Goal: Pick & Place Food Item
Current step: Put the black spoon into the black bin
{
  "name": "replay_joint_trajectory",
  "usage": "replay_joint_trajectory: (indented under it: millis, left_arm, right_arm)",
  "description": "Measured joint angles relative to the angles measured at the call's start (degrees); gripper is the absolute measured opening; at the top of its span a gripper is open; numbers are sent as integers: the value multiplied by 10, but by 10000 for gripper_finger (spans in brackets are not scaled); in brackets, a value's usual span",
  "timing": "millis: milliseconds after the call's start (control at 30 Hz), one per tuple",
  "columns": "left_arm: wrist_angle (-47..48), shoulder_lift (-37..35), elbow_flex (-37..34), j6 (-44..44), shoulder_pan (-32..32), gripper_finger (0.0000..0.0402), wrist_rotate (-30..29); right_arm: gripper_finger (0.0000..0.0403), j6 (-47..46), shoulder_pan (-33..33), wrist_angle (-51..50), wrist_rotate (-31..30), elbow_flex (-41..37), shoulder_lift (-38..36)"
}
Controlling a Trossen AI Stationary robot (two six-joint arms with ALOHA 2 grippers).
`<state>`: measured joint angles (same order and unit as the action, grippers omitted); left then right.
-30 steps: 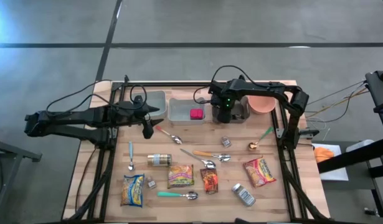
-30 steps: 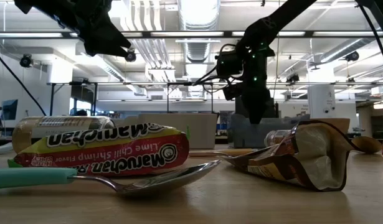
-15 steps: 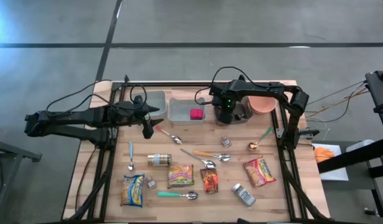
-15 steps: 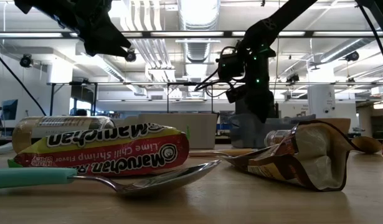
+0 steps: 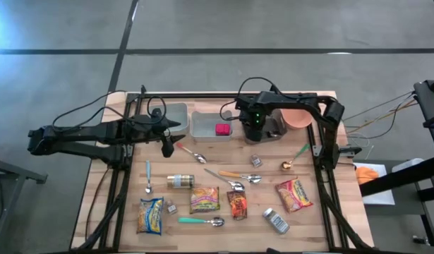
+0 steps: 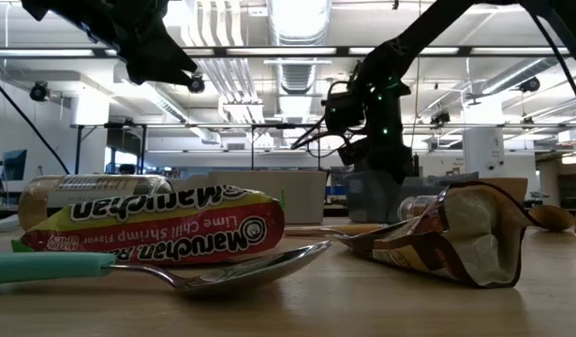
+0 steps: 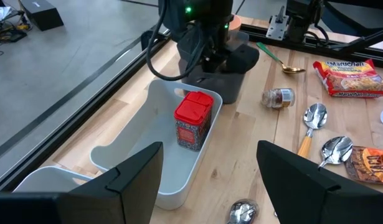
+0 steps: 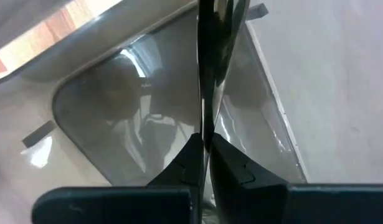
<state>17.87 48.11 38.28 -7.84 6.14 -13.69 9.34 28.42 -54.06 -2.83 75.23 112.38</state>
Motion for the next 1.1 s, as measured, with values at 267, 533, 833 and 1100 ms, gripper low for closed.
replay_joint_trajectory:
  millis: [267, 533, 833, 1100]
  left_arm:
    - [0, 0, 0, 2, 0, 262, 0]
    - [0, 0, 0, 3, 0, 262, 0]
    - [0, 0, 0, 3, 0, 262, 0]
    - [0, 0, 0, 3, 0, 262, 0]
  right_arm:
    - [9, 10, 1, -2, 1, 14, 4]
    - [8, 9, 1, 0, 11, 14, 13]
    - [8, -5, 2, -1, 15, 14, 19]
    - [8, -24, 1, -2, 16, 14, 19]
